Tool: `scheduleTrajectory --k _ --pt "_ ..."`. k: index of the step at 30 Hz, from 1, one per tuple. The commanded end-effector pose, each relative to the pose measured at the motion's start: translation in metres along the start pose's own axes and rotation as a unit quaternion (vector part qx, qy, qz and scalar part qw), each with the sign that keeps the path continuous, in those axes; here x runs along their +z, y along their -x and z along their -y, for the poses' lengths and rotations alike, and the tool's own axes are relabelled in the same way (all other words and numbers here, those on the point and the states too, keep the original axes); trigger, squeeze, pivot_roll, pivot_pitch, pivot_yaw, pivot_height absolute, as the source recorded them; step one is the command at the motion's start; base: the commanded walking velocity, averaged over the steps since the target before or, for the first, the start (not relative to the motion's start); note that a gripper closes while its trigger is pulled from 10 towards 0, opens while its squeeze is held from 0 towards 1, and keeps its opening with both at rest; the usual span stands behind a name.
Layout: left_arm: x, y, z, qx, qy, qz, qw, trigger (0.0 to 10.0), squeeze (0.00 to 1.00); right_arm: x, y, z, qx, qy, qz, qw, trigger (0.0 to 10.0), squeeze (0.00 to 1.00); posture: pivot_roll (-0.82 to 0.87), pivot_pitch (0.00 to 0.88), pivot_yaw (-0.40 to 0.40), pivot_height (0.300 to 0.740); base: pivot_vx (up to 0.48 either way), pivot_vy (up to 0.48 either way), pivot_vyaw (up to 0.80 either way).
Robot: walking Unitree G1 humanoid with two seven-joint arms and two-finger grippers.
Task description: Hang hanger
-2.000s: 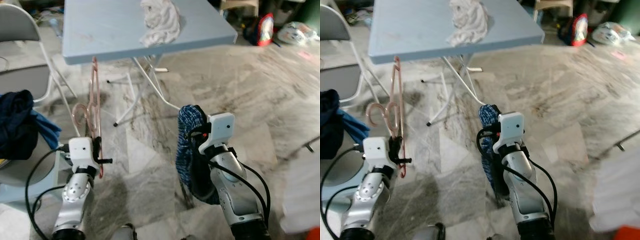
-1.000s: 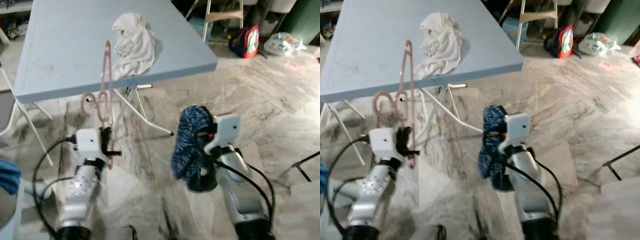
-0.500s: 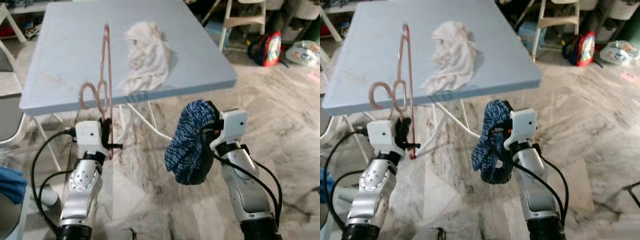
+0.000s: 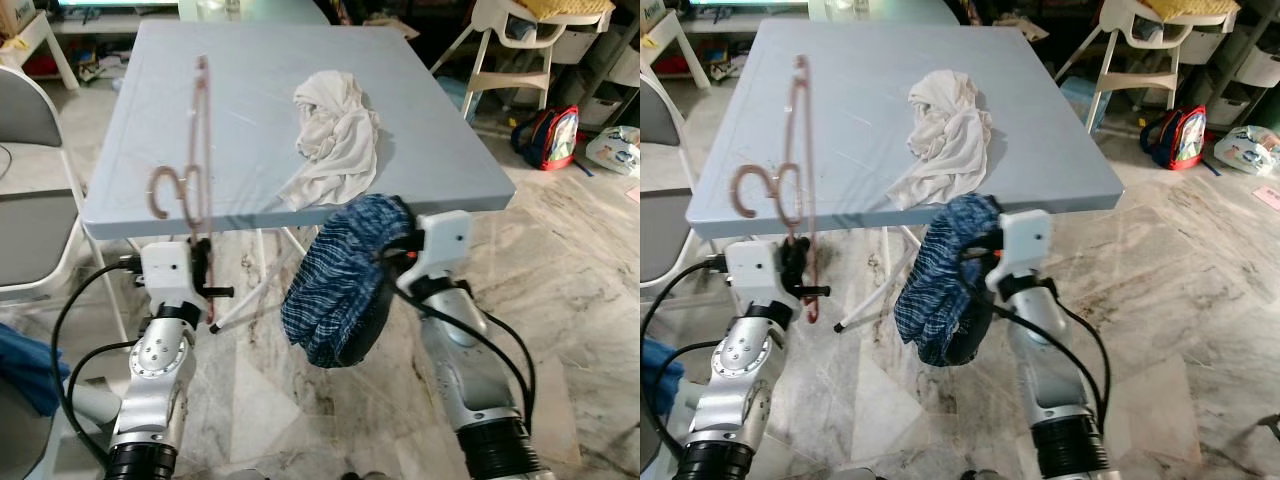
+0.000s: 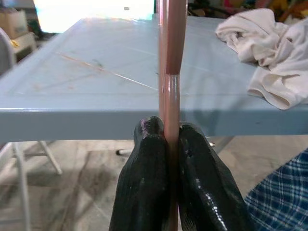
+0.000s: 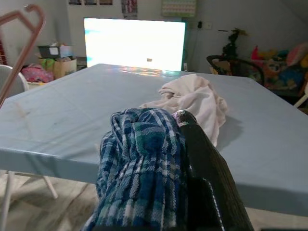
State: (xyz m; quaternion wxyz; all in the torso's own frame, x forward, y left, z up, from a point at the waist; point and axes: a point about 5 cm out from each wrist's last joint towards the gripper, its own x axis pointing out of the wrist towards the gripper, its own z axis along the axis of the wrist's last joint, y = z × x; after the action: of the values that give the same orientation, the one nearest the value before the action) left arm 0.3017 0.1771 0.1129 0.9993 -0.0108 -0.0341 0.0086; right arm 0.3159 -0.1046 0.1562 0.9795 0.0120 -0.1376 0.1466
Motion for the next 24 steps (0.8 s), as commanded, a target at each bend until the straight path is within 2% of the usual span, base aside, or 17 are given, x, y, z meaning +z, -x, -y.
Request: scheduleTrajectory --k 1,11,24 --pt "-0.004 0.000 0.005 -0.014 0.003 -0.006 1.000 10.0 0.00 0.000 0.000 0.005 -0.007 -0.002 0.005 1.000 10.0 0.00 0.19 0.010 -0.045 0.740 0.000 0.000 0.00" --pt "-0.007 0.001 0.009 -0.022 0.020 -0.001 1.000 10.0 0.00 -0.007 0.002 0.005 -0.007 -0.007 -0.006 1.000 10.0 0.00 0.20 0.000 -0.065 0.740 0.000 0.000 0.00" --pt "0.005 -0.002 0.007 -0.013 0.030 0.021 0.999 10.0 0.00 0.004 -0.008 0.008 -0.010 -0.003 0.020 1.000 10.0 0.00 0.19 0.032 -0.053 0.740 0.319 0.000 0.00"
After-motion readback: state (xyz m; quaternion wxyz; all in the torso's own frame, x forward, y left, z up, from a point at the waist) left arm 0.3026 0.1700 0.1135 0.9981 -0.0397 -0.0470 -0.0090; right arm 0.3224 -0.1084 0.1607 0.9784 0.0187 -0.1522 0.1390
